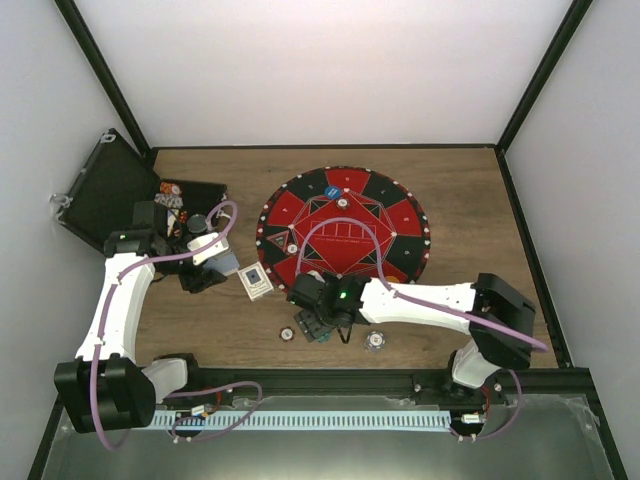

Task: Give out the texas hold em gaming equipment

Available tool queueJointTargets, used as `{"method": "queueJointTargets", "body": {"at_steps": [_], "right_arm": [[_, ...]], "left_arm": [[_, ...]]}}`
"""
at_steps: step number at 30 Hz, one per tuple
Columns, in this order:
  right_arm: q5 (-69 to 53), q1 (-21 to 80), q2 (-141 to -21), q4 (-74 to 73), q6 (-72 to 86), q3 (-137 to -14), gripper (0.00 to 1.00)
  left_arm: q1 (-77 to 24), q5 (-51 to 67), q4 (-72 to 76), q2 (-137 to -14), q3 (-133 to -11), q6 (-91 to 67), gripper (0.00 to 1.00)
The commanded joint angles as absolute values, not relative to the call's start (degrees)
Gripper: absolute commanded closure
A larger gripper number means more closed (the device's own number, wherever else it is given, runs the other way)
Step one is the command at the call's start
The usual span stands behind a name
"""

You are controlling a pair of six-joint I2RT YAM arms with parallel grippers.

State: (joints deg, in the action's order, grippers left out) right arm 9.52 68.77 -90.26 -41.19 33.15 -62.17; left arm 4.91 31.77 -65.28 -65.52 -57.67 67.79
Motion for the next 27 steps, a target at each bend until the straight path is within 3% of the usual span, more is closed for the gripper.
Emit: {"method": "queueJointTargets", "body": {"at_steps": [1,17,27], "right_arm": [[8.27,69.78,-92.05,-40.64,35.41,-61.98,0.21],[7.65,69.83,-94.73,-37.66,35.41,-58.51,0.3],[7.31,69.8,-94.23,-37.4,35.94,-58.34,0.42]], "left_arm": [[5.17,33.66,-65.71,-65.13,-59.32,69.04,0.88],[5.2,33.56,-65.61,-65.3,-59.58,69.25,0.88],[5.18,33.49,-65.6,-65.14,-59.41,69.25,0.88]]}}
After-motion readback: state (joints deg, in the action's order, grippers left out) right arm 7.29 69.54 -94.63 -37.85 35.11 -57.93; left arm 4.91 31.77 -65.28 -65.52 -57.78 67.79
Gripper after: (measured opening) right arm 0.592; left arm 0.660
